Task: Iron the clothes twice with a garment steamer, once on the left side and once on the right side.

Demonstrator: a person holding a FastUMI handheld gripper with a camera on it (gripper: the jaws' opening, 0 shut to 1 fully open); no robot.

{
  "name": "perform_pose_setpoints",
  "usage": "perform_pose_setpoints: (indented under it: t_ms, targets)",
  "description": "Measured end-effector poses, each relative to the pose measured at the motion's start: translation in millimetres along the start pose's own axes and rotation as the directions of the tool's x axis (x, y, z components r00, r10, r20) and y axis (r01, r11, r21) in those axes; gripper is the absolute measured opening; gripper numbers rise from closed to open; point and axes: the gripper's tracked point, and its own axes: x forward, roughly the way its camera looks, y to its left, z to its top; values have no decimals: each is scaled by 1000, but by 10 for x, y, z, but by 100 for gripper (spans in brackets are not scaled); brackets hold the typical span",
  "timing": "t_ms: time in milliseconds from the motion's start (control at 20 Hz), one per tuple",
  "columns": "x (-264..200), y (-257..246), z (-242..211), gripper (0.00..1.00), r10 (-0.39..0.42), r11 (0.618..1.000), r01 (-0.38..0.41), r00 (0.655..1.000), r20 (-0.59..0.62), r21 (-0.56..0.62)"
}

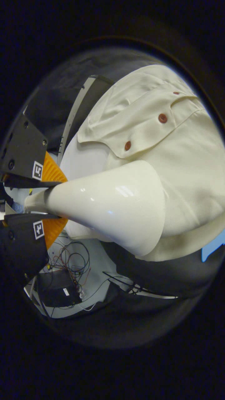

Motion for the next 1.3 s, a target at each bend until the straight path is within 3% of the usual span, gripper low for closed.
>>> perform_pose_setpoints:
  t_ms: [550,900,1150,1300]
  targets:
    - [343,33,-802,33,-67,997,69,995,-68,31]
    - [-99,549,-1270,33,-129,991,129,992,3,25]
    - [-468,1187,-1568,33,-166,983,159,983,82,87]
    - [-665,1590,-1708,33,-182,983,177,977,109,55]
